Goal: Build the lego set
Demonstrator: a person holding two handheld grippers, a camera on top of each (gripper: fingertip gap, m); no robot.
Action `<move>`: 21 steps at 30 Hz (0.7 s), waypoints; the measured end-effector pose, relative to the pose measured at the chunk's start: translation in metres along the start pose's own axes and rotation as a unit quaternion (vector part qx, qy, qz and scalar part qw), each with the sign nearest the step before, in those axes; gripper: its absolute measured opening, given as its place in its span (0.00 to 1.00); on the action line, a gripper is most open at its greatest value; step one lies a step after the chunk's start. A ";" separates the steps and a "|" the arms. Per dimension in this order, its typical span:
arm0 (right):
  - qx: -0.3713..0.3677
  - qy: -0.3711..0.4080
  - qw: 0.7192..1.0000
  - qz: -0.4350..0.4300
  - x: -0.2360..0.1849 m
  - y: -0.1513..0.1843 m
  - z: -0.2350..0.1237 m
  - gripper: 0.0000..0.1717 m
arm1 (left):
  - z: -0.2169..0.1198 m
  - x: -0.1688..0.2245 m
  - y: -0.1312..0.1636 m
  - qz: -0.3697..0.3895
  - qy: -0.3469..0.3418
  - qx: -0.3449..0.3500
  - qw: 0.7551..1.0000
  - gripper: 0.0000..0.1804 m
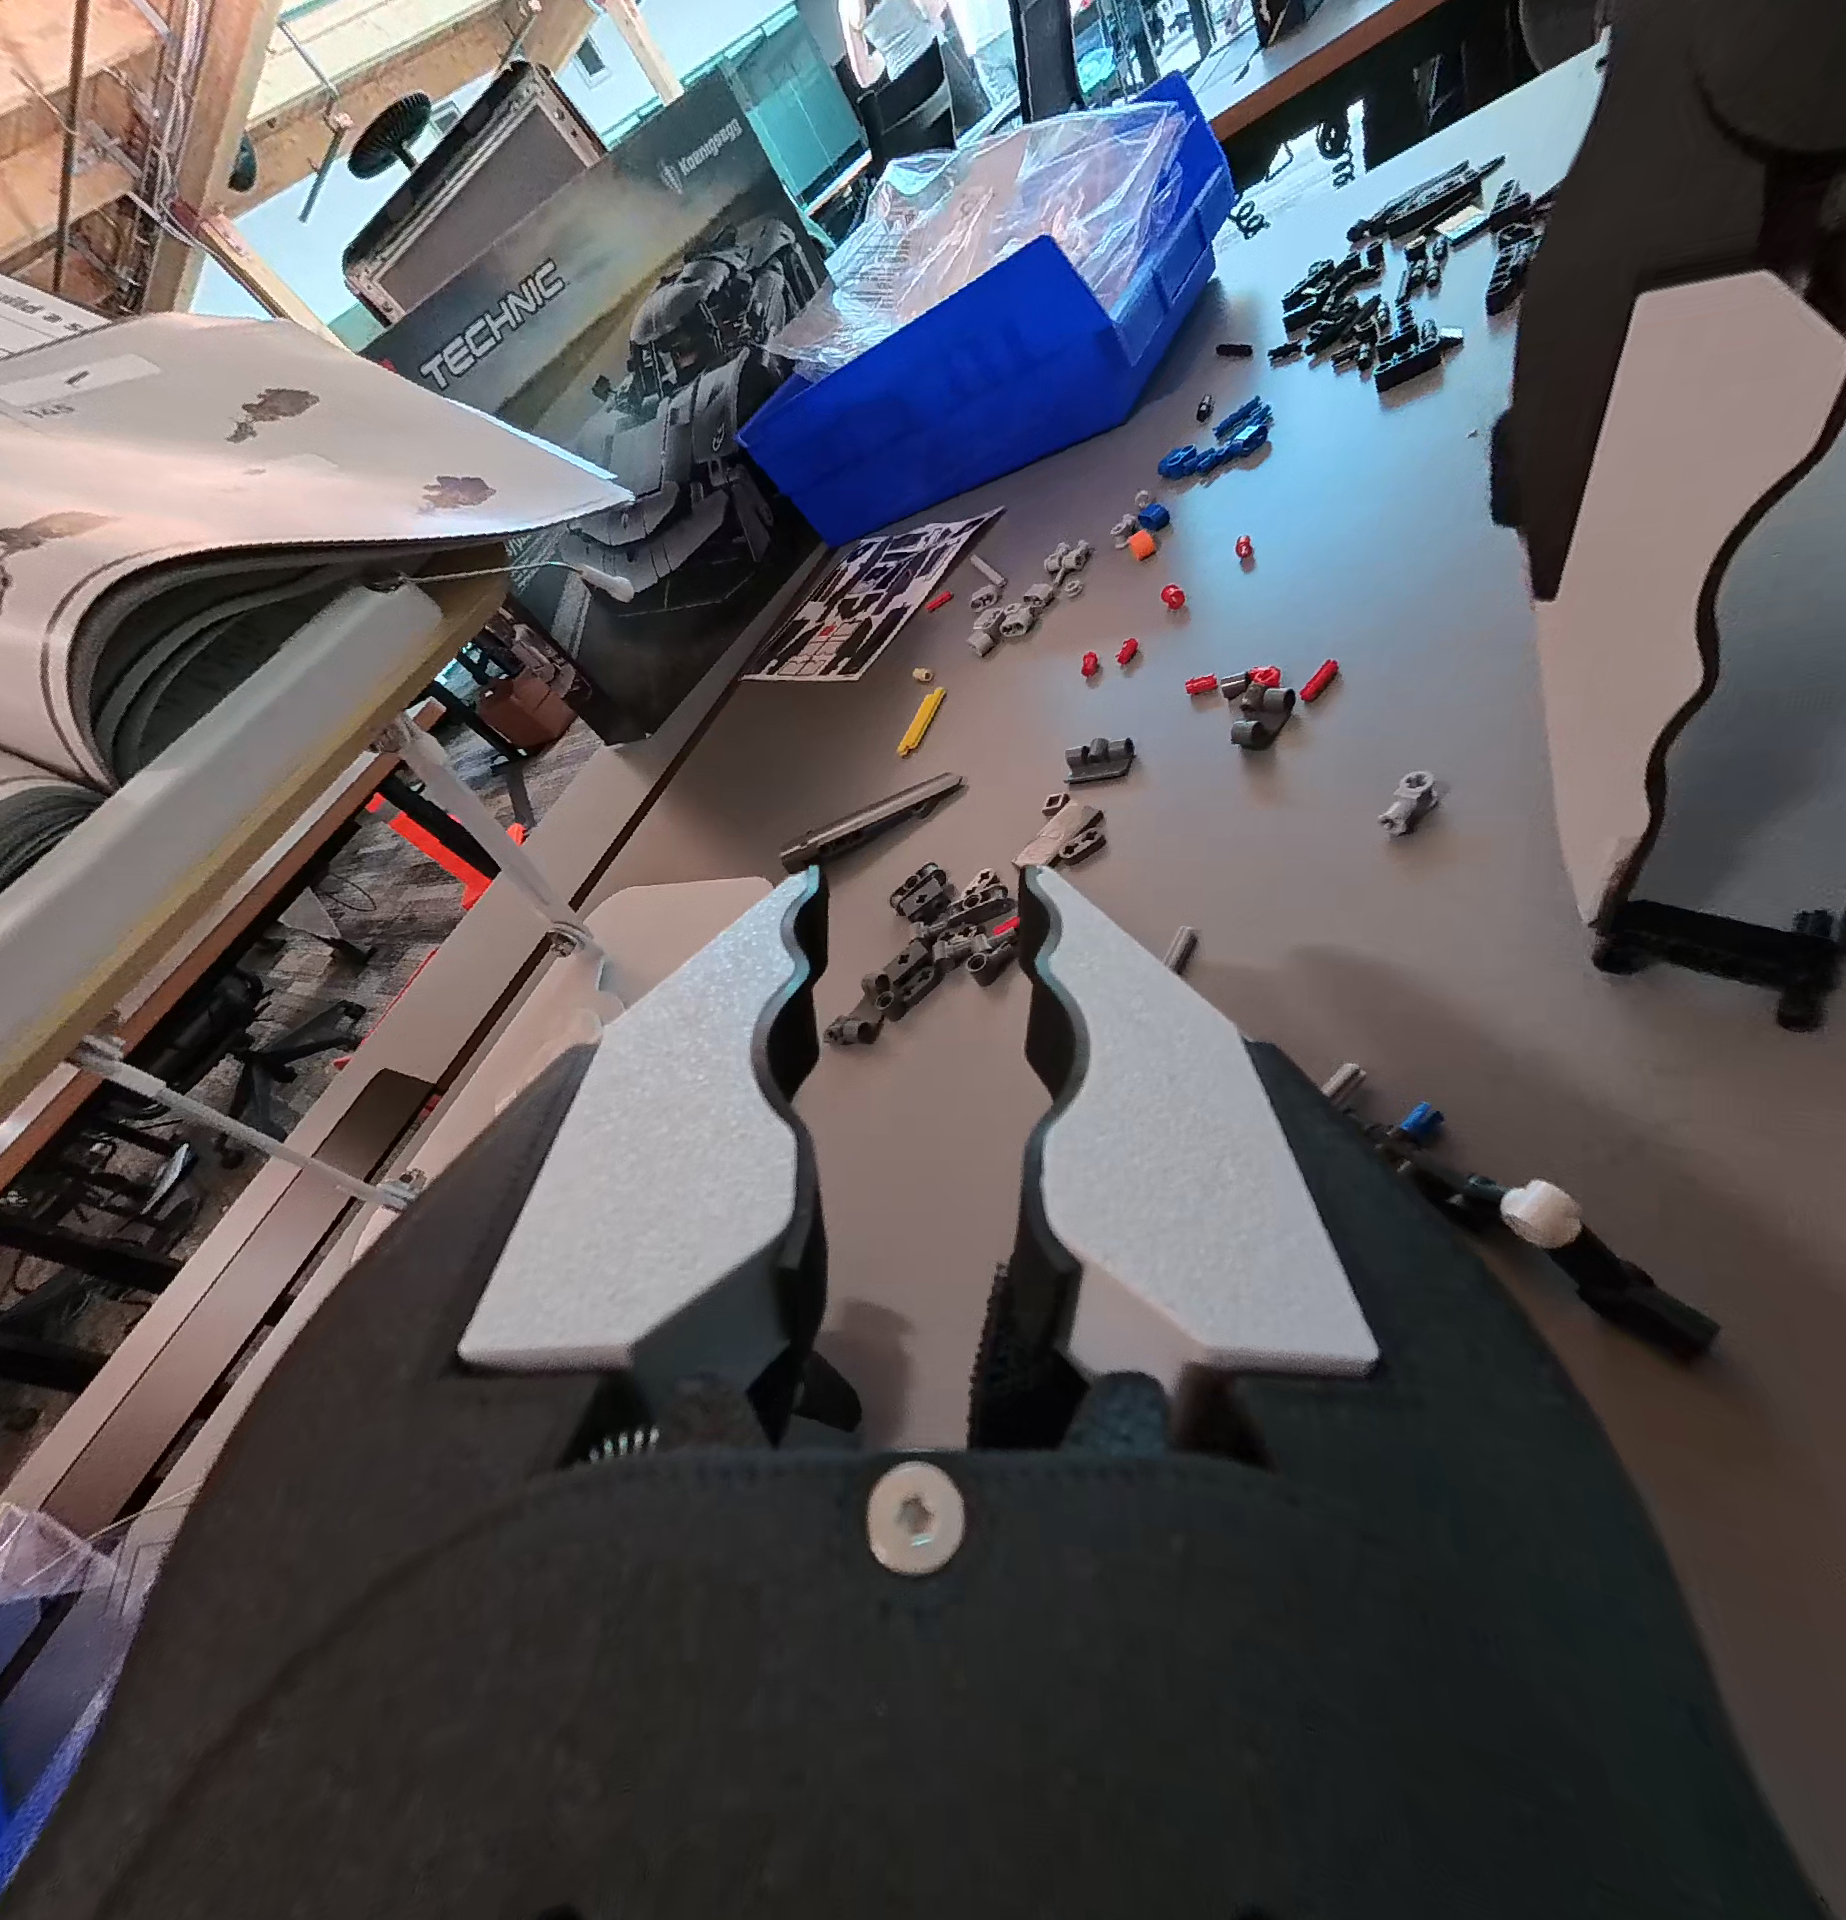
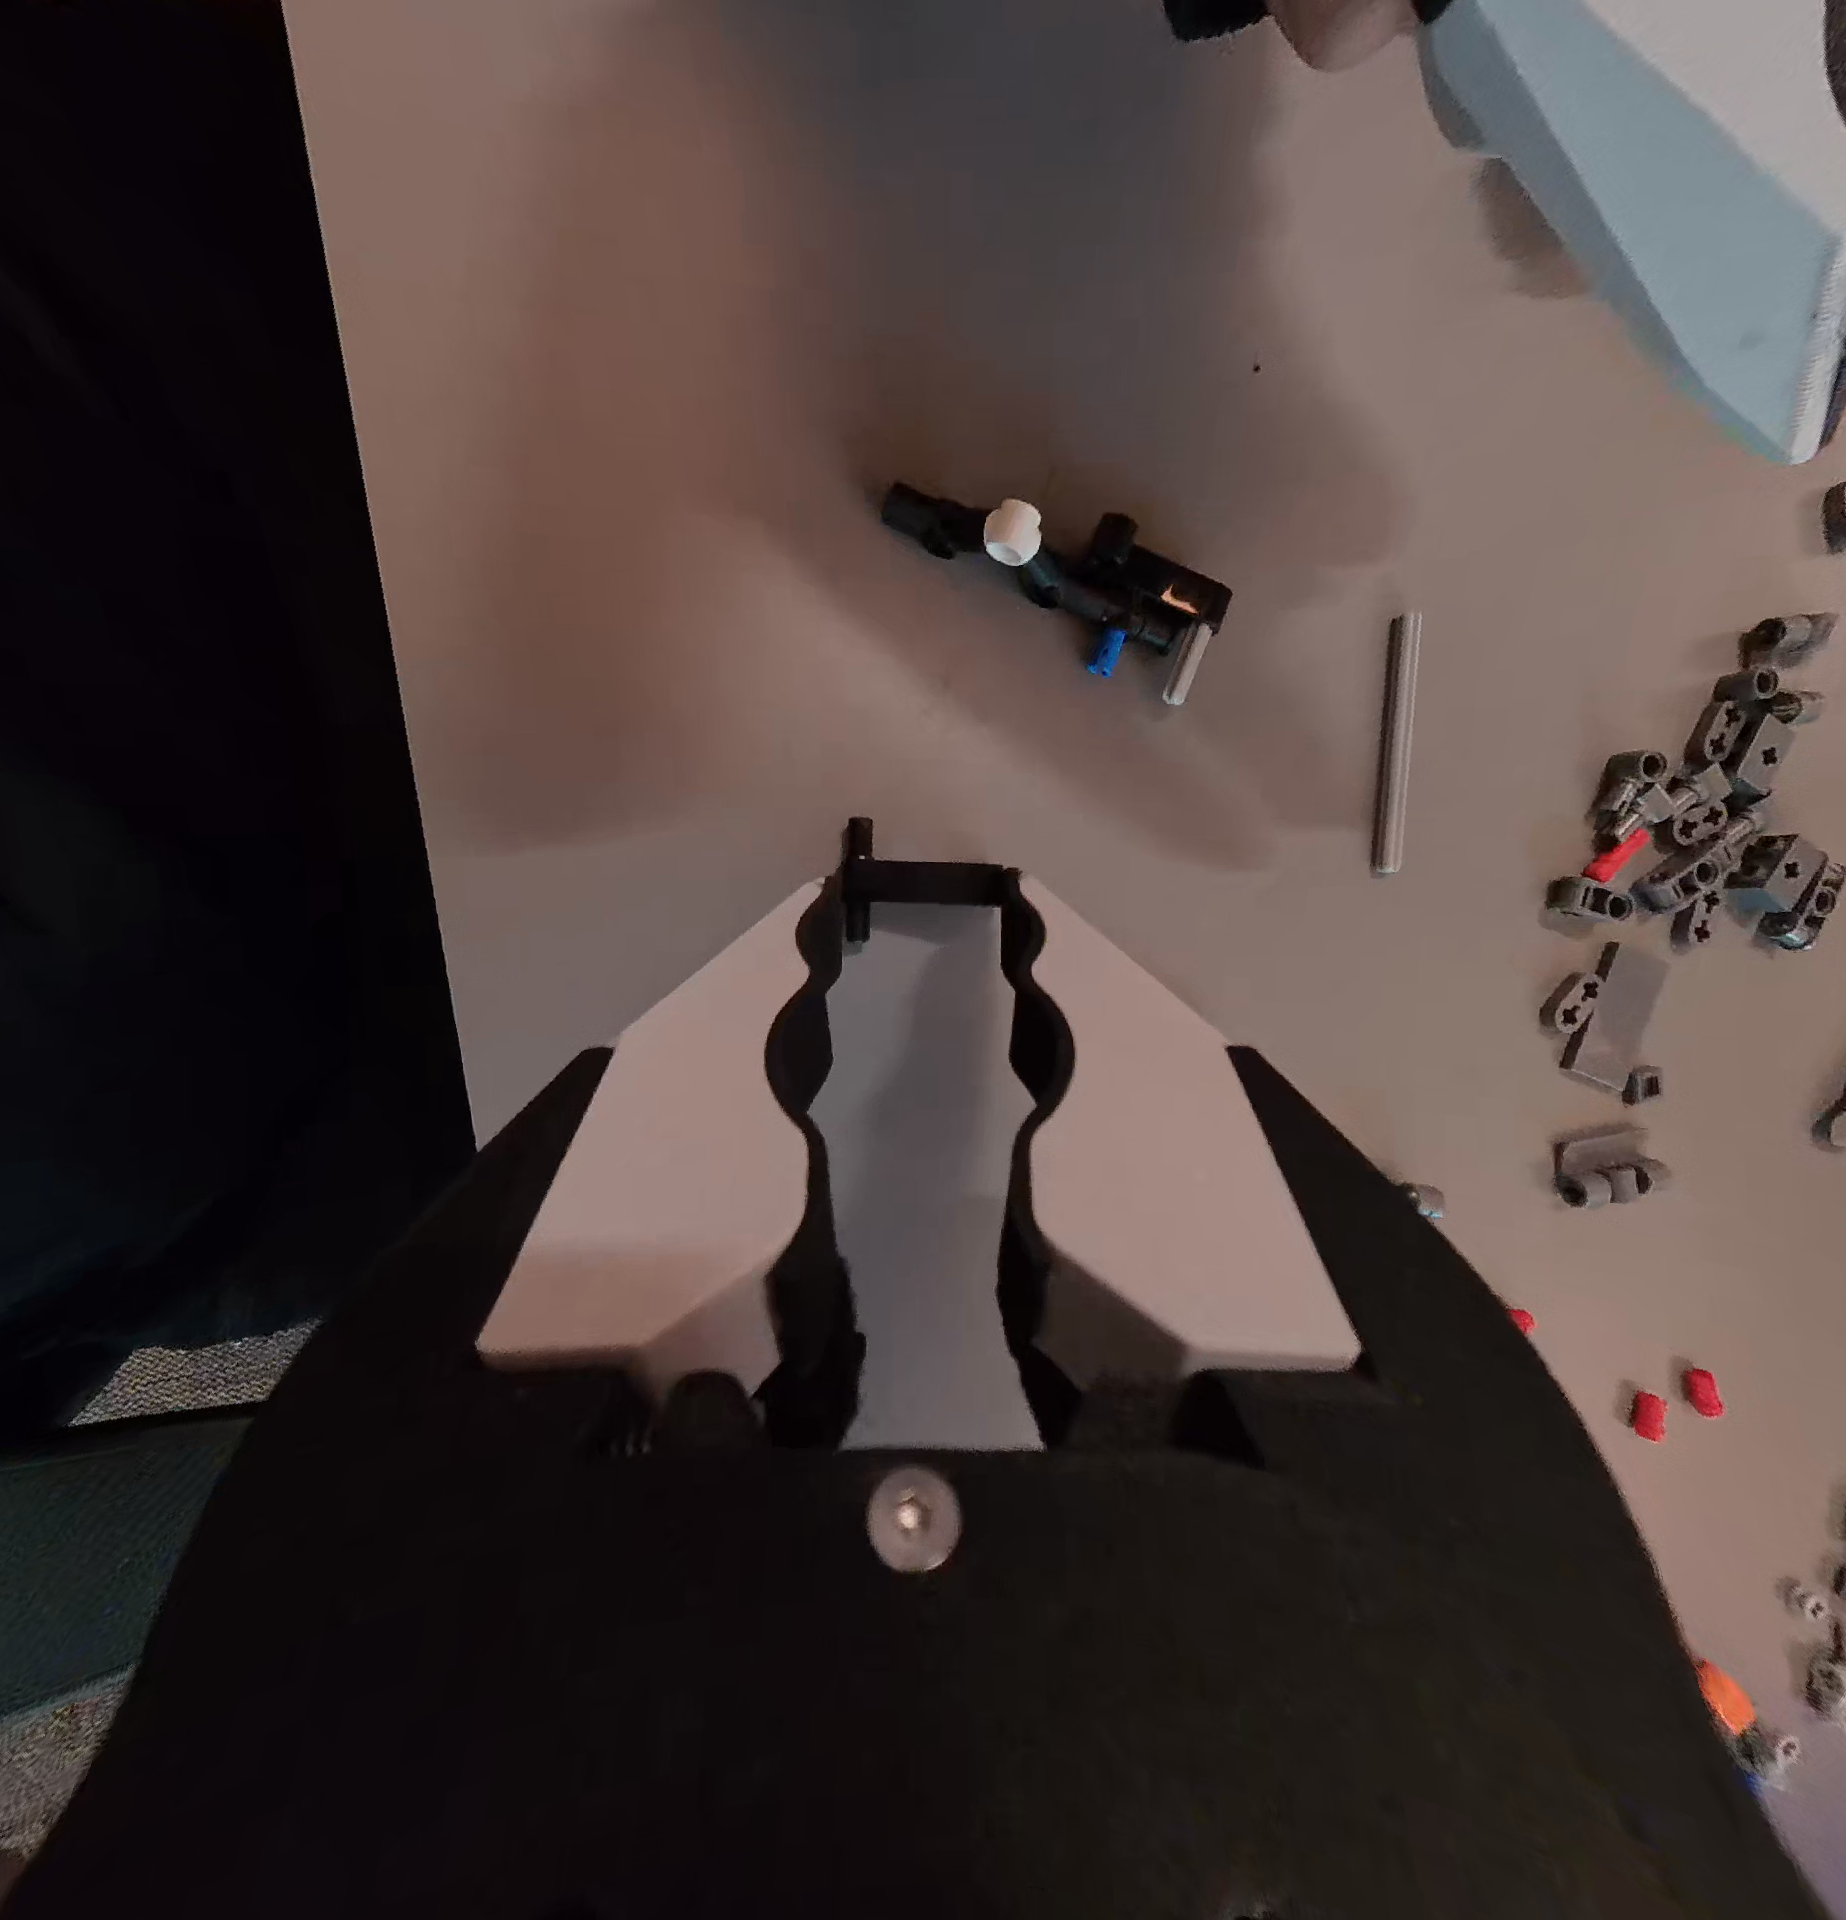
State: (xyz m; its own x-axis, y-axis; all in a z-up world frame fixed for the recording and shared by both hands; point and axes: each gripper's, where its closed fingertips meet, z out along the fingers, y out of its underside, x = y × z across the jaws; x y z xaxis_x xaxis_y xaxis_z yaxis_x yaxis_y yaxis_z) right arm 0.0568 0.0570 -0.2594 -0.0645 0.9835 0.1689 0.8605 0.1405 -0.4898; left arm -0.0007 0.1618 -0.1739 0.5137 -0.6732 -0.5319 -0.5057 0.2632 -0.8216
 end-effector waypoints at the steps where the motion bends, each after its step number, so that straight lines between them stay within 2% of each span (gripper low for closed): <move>1: 0.002 -0.001 1.000 0.002 0.000 -0.001 0.000 0.16 | 0.000 0.000 0.000 0.000 0.000 0.000 1.000 0.19; 7: 0.022 -0.006 0.999 0.028 0.005 -0.005 0.003 0.15 | -0.005 -0.002 -0.006 -0.004 0.008 0.002 1.000 0.18; 8: 0.029 -0.007 0.999 0.032 0.006 -0.006 0.003 0.12 | -0.007 -0.002 -0.008 -0.010 0.017 -0.002 1.000 0.18; 9: 0.037 -0.003 0.999 0.039 0.009 -0.008 0.002 0.00 | -0.010 0.000 -0.010 -0.022 0.032 -0.007 0.999 0.19; 12: 0.042 -0.005 0.998 0.053 0.014 -0.007 0.002 0.09 | -0.022 0.005 -0.020 -0.042 0.070 -0.034 0.996 0.24; 14: 0.032 0.001 0.998 0.046 0.013 -0.004 0.003 0.09 | -0.032 0.011 -0.021 -0.019 0.085 -0.069 0.994 0.24; 21: 0.070 0.015 0.997 0.036 -0.003 -0.017 -0.006 0.10 | -0.071 0.026 0.007 -0.029 0.063 -0.127 0.989 0.21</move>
State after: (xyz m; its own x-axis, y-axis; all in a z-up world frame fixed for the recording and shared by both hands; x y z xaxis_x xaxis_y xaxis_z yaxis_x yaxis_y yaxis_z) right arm 0.0459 0.0509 -0.2463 0.0116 0.9882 0.1528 0.7829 0.0861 -0.6162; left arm -0.0405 0.0972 -0.1791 0.4649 -0.7673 -0.4416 -0.6433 0.0499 -0.7639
